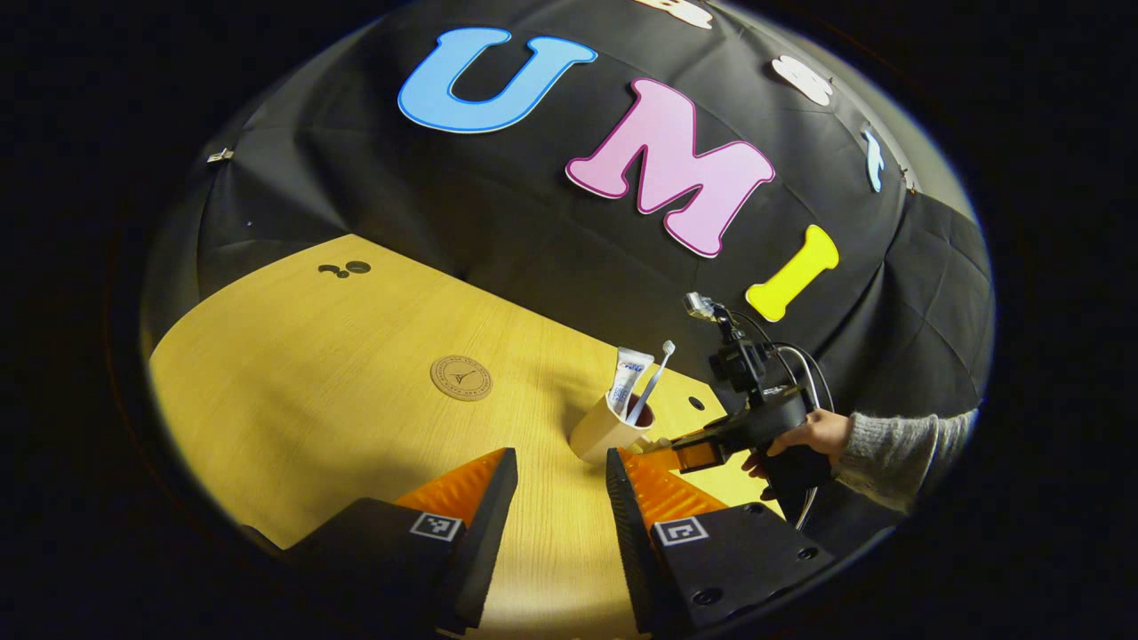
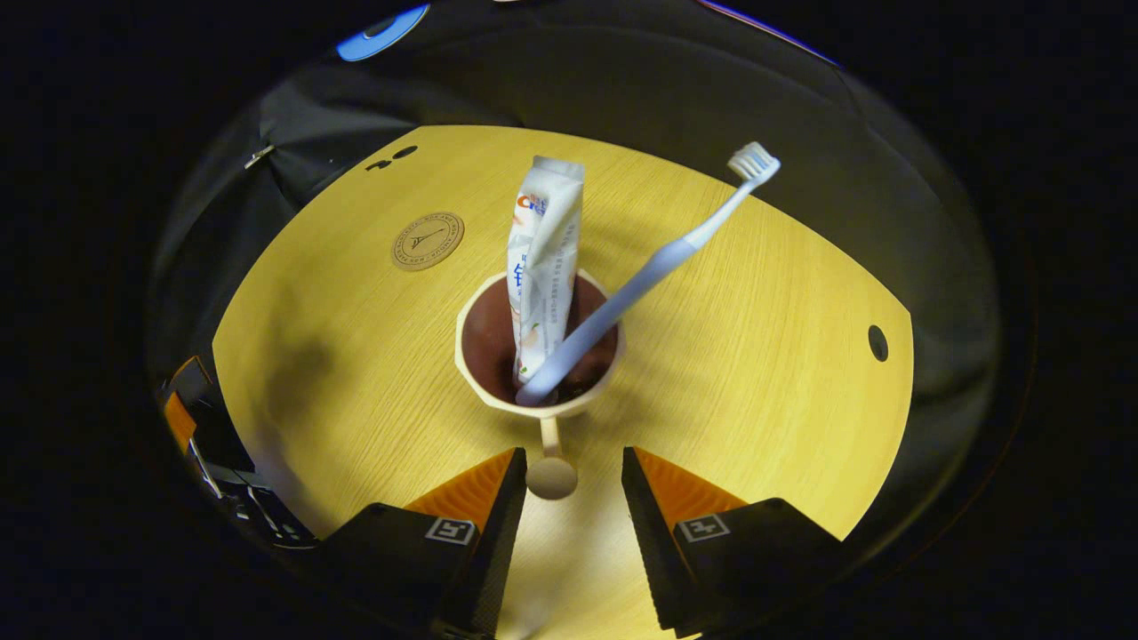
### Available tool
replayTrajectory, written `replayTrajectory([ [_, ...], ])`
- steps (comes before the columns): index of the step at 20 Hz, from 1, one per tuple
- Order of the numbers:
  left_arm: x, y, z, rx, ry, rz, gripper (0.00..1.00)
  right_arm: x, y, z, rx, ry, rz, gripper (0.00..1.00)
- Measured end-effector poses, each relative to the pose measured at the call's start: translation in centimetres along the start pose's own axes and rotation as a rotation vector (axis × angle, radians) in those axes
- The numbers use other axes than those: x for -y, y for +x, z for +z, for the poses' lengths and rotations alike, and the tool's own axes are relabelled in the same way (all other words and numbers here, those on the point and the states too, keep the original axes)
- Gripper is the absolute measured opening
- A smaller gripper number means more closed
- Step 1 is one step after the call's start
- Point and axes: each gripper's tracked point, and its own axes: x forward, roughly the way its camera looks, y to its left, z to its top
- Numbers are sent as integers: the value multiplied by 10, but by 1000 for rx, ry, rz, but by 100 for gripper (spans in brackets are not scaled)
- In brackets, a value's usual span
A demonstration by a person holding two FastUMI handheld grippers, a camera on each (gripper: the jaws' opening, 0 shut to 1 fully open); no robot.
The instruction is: Put the toothbrush and toothpaste on the desktop into the cup, then pick up the cup and place it on the coaster on the desktop.
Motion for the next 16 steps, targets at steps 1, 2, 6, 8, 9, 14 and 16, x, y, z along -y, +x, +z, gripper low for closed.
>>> replayTrajectory([
  [1, -2, -2, -1, -2, -1, 6, 64, -1, 5, 0, -14, -3, 1, 67],
  [2, -4, -3, -2, -4, -5, 13, 64, -3, 11, 0, -28, -8, 0, 67],
  [6, -12, -7, -3, -6, -11, 33, 64, -8, 28, 3, -77, -17, -8, 67],
  [8, -16, -9, -4, -8, -12, 42, 64, -5, 31, 4, -96, -34, -27, 65],
  [9, -18, -10, -4, -8, -13, 46, 64, -5, 33, 3, -106, -37, -32, 65],
  [14, -26, -16, -1, -3, -21, 57, 64, -6, 35, 4, -115, -45, -52, 41],
  [16, -29, -19, -2, -2, -25, 61, 64, -6, 34, 6, -113, -38, -58, 33],
])
